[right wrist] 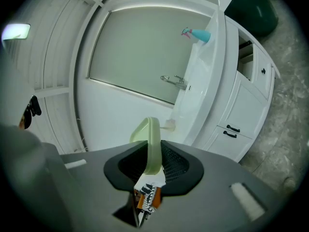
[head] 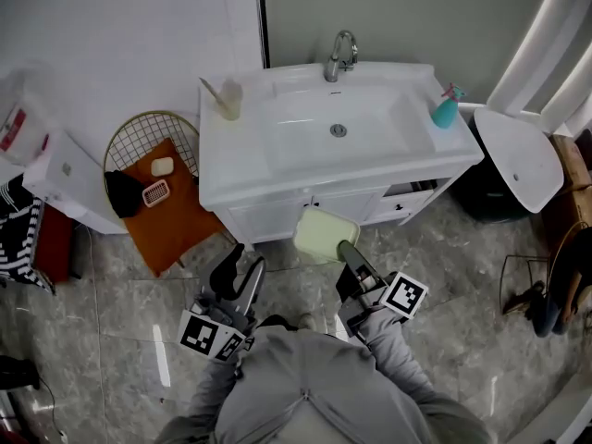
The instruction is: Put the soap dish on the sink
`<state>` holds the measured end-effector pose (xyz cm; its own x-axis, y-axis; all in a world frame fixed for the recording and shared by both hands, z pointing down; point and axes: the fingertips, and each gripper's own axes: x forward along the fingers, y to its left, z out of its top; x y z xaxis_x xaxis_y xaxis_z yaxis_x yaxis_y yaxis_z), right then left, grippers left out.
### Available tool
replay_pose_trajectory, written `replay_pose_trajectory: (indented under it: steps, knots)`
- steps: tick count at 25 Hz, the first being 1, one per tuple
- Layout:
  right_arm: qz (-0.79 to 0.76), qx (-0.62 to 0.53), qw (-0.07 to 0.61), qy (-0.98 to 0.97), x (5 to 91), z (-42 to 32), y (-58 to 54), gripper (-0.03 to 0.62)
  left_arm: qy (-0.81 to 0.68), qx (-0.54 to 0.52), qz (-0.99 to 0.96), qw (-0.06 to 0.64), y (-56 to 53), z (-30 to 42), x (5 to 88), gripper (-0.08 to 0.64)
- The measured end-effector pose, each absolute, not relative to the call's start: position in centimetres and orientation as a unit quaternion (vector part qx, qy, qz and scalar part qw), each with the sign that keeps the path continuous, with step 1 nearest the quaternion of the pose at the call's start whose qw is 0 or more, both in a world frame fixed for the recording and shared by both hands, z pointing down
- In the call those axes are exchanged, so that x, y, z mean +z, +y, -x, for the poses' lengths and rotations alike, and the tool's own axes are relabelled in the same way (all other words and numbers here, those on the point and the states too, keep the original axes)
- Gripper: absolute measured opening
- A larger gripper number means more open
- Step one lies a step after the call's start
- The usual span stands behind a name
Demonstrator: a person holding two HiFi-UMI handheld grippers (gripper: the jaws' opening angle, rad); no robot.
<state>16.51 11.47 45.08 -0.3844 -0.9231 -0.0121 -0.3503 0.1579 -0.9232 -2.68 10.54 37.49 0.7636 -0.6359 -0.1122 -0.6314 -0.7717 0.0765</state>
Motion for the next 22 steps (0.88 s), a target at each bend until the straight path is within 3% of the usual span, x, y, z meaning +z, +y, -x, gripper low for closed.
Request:
replay_pose_trajectory:
  steps: [22]
  knots:
    - [0.509,-0.440,0.299,0.677,45.2,-19.1,-11.6,0.055,-0.294,-0.077,-0.953,0.015,-12.4,1.1,37.5,0.179]
